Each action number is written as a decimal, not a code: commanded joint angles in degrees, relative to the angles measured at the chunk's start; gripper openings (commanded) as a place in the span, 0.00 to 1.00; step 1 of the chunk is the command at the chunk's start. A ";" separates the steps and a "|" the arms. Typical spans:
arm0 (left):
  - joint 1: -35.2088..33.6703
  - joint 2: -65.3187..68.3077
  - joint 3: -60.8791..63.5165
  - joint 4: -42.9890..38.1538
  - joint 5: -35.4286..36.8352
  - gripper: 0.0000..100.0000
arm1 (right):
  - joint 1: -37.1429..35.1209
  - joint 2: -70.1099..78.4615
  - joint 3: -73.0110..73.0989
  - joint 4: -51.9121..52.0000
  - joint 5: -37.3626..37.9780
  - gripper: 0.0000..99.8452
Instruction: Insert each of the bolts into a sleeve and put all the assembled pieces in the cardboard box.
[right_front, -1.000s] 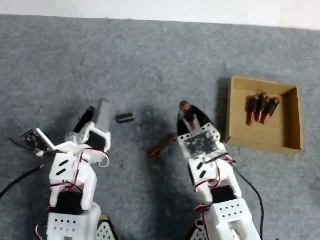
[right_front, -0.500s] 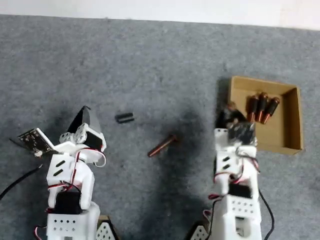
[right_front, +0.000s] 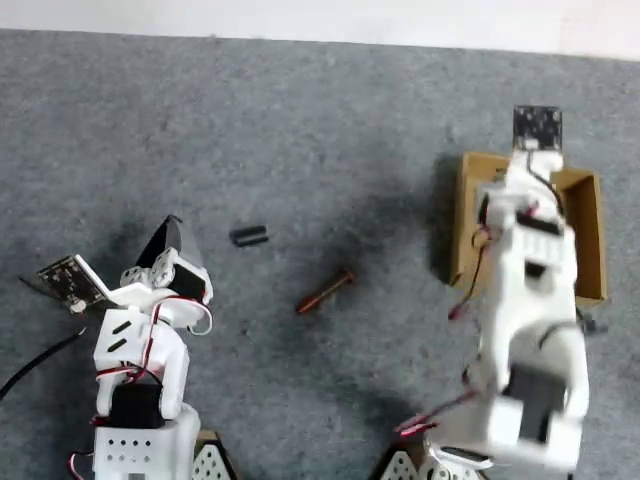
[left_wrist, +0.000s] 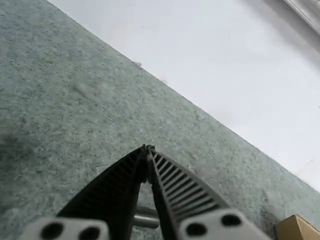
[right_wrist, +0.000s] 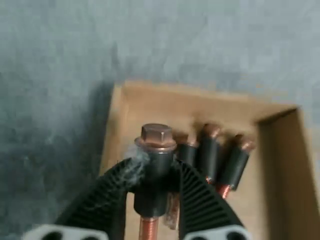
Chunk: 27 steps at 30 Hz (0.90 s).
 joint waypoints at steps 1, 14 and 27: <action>-0.75 -0.66 1.10 0.09 -0.70 0.01 | 0.57 8.92 -17.45 12.26 -0.62 0.02; -0.75 -0.66 1.10 0.18 -0.70 0.01 | 0.13 19.30 -33.45 25.71 -0.79 0.25; -2.15 -0.75 1.10 0.09 -0.70 0.01 | -17.80 -4.00 -15.78 27.38 -2.37 0.25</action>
